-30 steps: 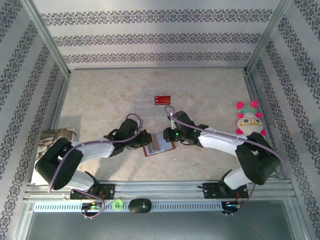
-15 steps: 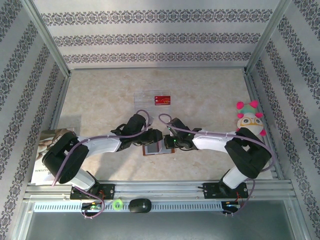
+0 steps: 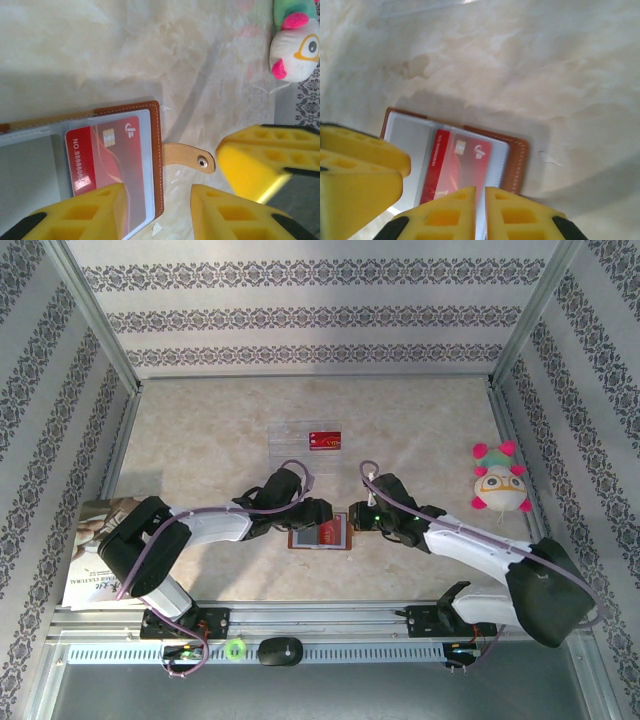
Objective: Take the credit cards out of the card holder
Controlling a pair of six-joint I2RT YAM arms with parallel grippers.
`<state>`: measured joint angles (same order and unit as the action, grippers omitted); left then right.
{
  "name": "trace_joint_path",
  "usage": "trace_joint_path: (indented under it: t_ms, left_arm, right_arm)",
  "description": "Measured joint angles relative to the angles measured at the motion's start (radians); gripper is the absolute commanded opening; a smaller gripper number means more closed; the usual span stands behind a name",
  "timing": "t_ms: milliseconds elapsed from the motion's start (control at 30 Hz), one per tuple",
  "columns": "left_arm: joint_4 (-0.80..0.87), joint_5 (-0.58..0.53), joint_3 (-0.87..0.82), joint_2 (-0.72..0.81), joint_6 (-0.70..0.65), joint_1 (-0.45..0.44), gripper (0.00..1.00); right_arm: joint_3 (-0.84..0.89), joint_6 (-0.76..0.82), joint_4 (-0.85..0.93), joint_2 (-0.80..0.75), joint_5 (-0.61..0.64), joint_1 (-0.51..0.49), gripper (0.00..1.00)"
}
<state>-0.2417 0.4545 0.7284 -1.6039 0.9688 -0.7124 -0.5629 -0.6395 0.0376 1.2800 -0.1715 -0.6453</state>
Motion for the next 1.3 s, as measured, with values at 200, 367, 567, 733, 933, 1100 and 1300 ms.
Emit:
trace_joint_path:
  t_ms: [200,367,567,733,933,1100,1300]
  left_arm:
    - [0.014,-0.019,-0.001,0.016,-0.024,0.000,0.43]
    - [0.014,-0.018,-0.001,0.015,-0.037,0.000,0.43]
    - [0.017,-0.018,0.000,-0.009,-0.048,0.000,0.41]
    - [0.050,-0.019,0.004,-0.045,-0.056,0.000,0.35]
    - [0.097,-0.047,0.022,-0.068,-0.069,0.000,0.35]
    - [0.125,-0.080,0.022,-0.052,-0.076,0.000,0.35]
    - [0.138,-0.097,0.022,-0.051,-0.083,0.000,0.28]
  right_arm:
    - [-0.005,0.008,-0.095,0.142,-0.128,-0.006,0.10]
    - [-0.004,0.007,-0.169,0.203,-0.171,-0.007,0.04]
    - [-0.005,-0.018,-0.209,0.273,-0.169,-0.007,0.00]
    - [0.003,-0.044,-0.257,0.286,-0.154,-0.019,0.00]
    - [0.030,-0.069,-0.305,0.279,-0.139,-0.021,0.00]
    - [0.051,-0.085,-0.324,0.261,-0.111,-0.029,0.00]
    - [0.066,-0.116,-0.367,0.267,-0.107,-0.032,0.00]
